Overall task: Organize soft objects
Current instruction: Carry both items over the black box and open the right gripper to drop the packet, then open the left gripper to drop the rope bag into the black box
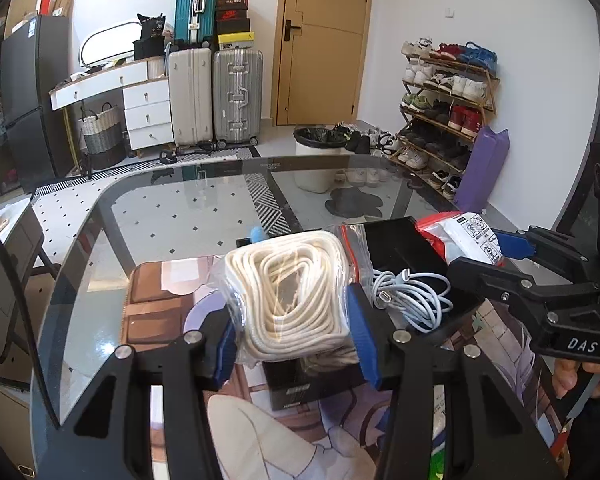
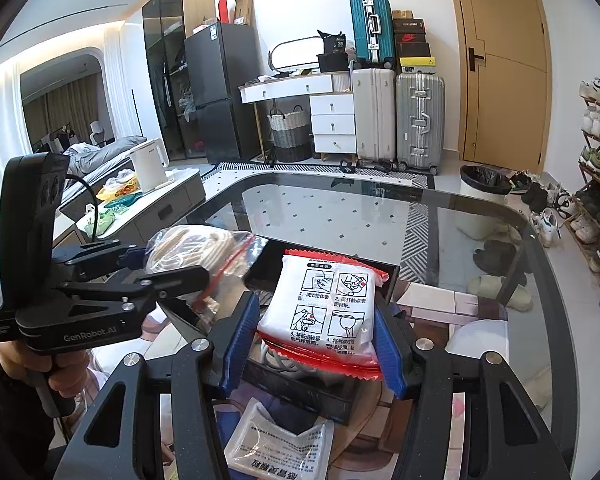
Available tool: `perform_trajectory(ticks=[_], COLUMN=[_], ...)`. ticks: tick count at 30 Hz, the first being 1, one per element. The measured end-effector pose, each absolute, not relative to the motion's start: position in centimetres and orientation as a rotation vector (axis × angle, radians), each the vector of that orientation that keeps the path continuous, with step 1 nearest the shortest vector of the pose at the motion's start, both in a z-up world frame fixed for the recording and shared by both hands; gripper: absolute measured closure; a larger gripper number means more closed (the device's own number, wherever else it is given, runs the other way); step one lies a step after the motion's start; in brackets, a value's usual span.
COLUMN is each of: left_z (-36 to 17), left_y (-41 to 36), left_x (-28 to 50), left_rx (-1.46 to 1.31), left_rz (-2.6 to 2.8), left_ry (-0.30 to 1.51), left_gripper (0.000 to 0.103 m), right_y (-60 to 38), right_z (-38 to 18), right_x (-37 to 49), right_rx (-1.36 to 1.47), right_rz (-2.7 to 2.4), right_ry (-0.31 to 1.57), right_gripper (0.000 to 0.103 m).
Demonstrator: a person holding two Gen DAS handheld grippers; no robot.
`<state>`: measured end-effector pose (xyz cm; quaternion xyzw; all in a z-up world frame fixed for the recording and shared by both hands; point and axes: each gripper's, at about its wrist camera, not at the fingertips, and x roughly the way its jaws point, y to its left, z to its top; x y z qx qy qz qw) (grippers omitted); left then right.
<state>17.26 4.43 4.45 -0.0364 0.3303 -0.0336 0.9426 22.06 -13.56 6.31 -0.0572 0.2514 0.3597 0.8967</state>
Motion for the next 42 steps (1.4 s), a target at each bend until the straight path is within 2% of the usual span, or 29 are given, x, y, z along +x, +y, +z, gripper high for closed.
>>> perform_trajectory(ticks=[26, 28, 30, 31, 36, 38, 40, 42], left_z=[2.7, 2.8, 3.0, 2.9, 3.0, 3.0, 3.1, 3.2], left_y=[2.2, 2.2, 2.2, 2.2, 2.2, 2.1, 2.0, 1.8], left_x=[19.5, 19.5, 19.5, 19.5, 19.4, 19.4, 19.2, 18.9], left_rx=[-0.010, -0.013, -0.017, -0.018, -0.015, -0.015, -0.007, 0.010], left_rz=[-0.095, -0.097, -0.098, -0.098, -0.095, -0.098, -0.098, -0.096], left_ry=[0.738, 0.739, 0.741, 0.741, 0.740, 0.740, 0.738, 0.732], left_gripper=[0.054, 0.054, 0.054, 0.054, 0.050, 0.049, 0.046, 0.038], right_y=[-11.5, -11.4, -11.4, -11.4, -12.1, -12.5, -13.1, -13.8], right_z=[4.7, 4.6, 4.6, 4.6, 5.0, 4.9, 4.8, 4.6], right_x=[26.3, 26.6, 26.7, 26.6, 25.9, 25.6, 25.3, 25.0], right_rx=[-0.085, -0.083, -0.084, -0.082, -0.087, -0.086, -0.079, -0.072], right_rz=[0.737, 0.740, 0.733, 0.731, 0.725, 0.720, 0.712, 0.702], right_ry=[0.558, 0.564, 0.561, 0.557, 0.533, 0.533, 0.530, 0.531], right_gripper=[0.046, 0.043, 0.029, 0.026, 0.021, 0.016, 0.013, 0.007])
